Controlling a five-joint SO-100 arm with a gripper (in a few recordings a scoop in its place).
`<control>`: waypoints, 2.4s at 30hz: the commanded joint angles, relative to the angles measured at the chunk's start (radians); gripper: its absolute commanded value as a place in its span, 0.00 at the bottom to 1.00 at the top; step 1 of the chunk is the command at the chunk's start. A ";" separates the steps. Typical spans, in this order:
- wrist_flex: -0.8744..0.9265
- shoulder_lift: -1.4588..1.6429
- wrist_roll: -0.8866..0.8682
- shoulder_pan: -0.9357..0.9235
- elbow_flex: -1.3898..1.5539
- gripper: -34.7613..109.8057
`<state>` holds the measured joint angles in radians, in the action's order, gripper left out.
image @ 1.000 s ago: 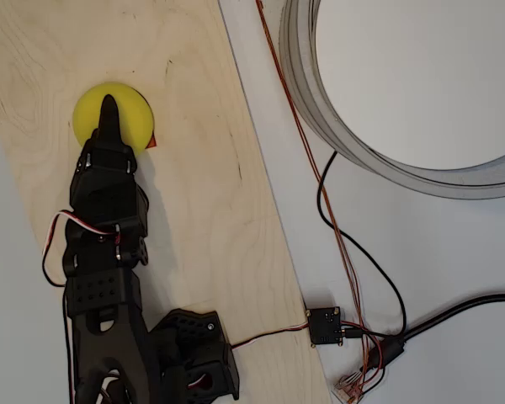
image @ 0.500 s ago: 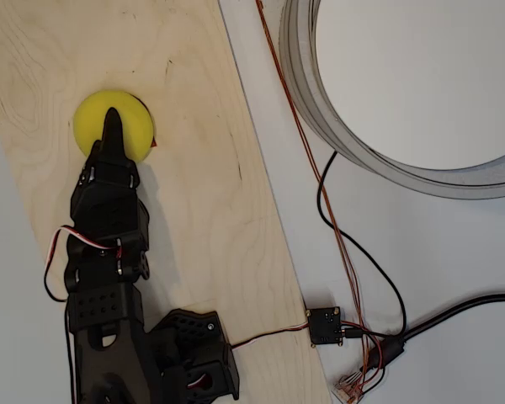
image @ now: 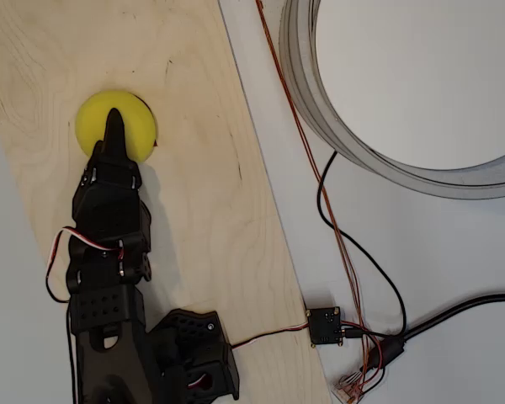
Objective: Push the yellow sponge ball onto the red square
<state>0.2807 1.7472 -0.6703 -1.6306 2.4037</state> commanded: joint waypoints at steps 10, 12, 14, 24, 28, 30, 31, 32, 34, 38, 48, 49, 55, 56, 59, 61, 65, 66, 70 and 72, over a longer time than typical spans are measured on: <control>0.150 0.044 0.095 -0.074 -0.143 0.41; 0.152 0.046 0.110 -0.075 -0.155 0.41; 0.158 0.043 0.112 -0.072 -0.167 0.41; 0.187 0.054 -0.003 0.035 -0.189 0.41; 0.192 0.046 -0.058 0.075 -0.189 0.41; 0.190 0.028 -0.072 0.081 -0.189 0.41; 0.189 0.018 -0.075 0.083 -0.190 0.41; 0.189 0.006 -0.077 0.083 -0.193 0.41; 0.187 -0.018 -0.078 0.083 -0.198 0.41; 0.173 -0.064 -0.080 0.083 -0.199 0.41; 0.132 -0.120 -0.091 0.091 -0.192 0.41; 0.130 -0.123 -0.091 0.091 -0.193 0.41; 0.129 -0.127 -0.089 0.083 -0.198 0.41; 0.129 -0.127 -0.087 0.080 -0.198 0.41; 0.129 -0.127 -0.084 0.075 -0.198 0.41; 0.129 -0.127 -0.083 0.071 -0.198 0.41; 0.129 -0.127 -0.078 0.061 -0.198 0.41; 0.129 -0.127 -0.078 0.060 -0.198 0.41; 0.129 -0.123 -0.080 0.058 -0.195 0.41; 0.130 -0.112 -0.081 0.064 -0.190 0.41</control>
<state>0.4126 1.5999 -0.7394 -1.5601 2.2197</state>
